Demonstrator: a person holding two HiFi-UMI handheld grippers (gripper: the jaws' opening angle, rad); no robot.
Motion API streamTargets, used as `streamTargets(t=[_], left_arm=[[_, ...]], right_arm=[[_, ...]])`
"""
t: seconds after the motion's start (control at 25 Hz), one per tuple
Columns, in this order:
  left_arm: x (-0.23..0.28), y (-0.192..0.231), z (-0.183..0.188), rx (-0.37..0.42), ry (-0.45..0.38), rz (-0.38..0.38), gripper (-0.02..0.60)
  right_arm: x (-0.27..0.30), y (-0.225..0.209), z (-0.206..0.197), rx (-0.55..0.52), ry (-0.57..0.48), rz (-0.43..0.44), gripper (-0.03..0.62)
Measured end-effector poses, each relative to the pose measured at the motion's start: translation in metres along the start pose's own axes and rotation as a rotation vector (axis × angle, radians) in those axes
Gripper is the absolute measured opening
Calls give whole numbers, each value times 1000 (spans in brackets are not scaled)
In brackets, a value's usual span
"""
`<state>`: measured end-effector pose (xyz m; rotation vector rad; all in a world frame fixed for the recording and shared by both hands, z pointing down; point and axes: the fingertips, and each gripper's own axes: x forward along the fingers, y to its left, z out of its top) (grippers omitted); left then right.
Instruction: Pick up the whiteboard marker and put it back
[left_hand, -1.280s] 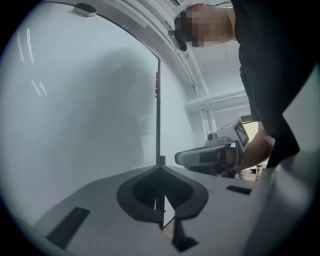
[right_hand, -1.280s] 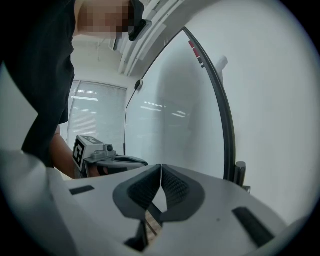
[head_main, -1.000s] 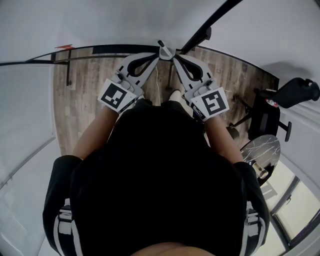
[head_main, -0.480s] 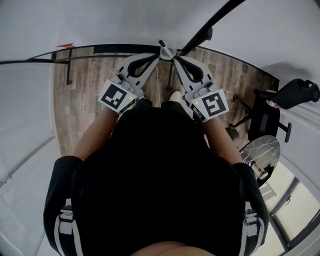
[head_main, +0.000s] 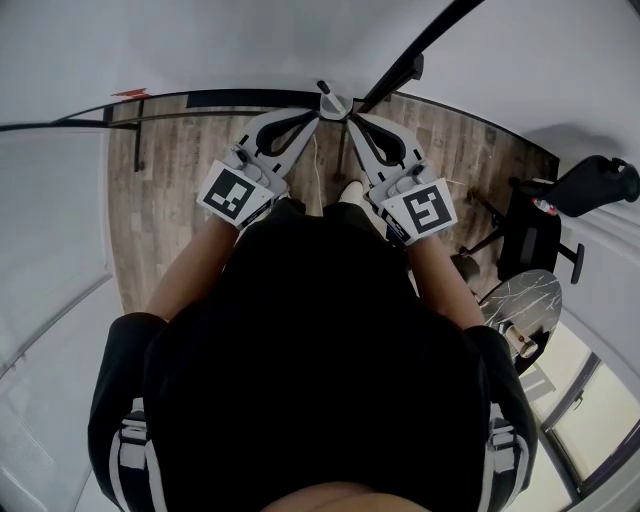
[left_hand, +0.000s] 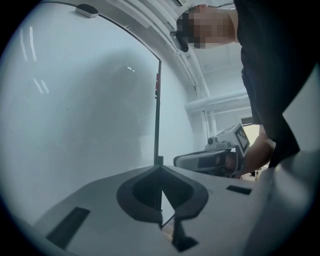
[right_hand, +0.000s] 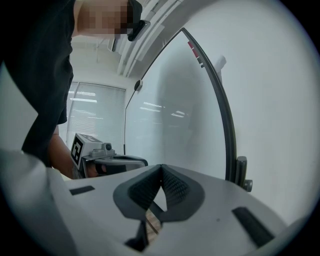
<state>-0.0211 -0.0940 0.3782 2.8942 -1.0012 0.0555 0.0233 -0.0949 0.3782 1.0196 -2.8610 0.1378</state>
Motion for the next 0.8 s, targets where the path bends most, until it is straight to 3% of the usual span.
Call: streamTargets(t=[0.8], left_arm=[[-4, 0, 2, 9, -1, 21, 3]], right_arm=[[2, 4, 1, -10, 2, 18, 2]])
